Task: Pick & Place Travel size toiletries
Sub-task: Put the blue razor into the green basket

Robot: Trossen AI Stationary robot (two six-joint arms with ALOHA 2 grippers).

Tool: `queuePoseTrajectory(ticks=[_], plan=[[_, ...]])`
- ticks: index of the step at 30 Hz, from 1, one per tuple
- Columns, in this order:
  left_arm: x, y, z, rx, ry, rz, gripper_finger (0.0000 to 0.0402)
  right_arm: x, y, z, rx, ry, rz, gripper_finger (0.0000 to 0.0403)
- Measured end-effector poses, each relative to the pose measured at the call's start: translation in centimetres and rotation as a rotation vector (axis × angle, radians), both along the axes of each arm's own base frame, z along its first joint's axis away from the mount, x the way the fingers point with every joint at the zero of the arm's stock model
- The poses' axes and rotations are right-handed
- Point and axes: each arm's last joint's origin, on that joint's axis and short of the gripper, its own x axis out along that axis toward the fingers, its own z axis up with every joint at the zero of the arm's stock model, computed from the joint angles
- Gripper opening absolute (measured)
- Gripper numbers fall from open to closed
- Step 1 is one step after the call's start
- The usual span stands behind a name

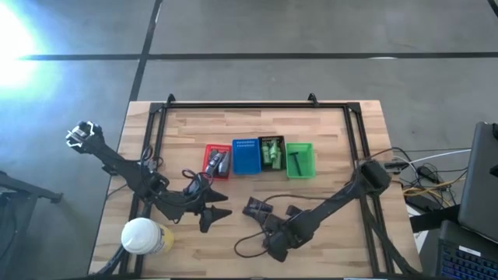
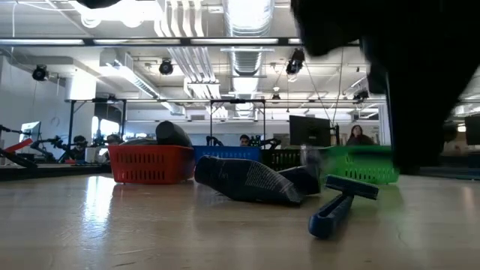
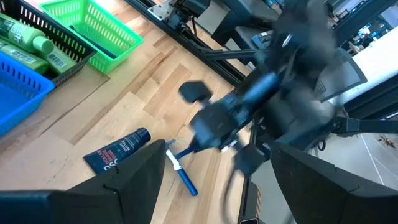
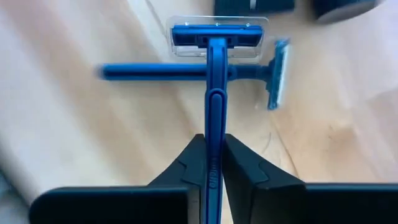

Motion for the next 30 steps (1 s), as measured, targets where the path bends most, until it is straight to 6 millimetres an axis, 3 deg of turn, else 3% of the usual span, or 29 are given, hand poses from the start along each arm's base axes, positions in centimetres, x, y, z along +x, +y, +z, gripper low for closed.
queuePoseTrajectory(ticks=[6, 9, 12, 16, 20, 24, 30], plan=[[0.0, 0.0, 0.0, 0.016, -0.001, -0.006, 0.0294, -2.7, -1.4, 6.9, 0.034, -0.097, -0.188, 0.0027], [0.0, 0.0, 0.0, 0.019, -0.002, -0.001, 0.0294, -5.0, -4.5, 9.7, -0.041, -0.083, -0.396, 0.0027], [0.0, 0.0, 0.0, 0.021, -0.003, 0.005, 0.0294, -6.8, -9.2, 11.2, -0.085, -0.079, -0.57, 0.0027], [0.0, 0.1, 0.0, 0.022, -0.005, 0.01, 0.0294, -8.2, -15.7, 10.6, -0.049, -0.11, -0.711, 0.0026], [0.0, 0.1, 0.0, 0.02, -0.005, 0.011, 0.0294, -9.0, -20.8, 8.1, 0.031, -0.145, -0.783, 0.0028], [0.0, 0.1, 0.0, 0.013, -0.005, 0.015, 0.0294, -9.9, -23.0, 5.7, 0.054, -0.112, -0.806, 0.003], [0.0, 0.1, 0.0, 0.002, -0.006, 0.019, 0.0294, -10.0, -23.8, 4.4, 0.039, -0.096, -0.796, 0.0032]])
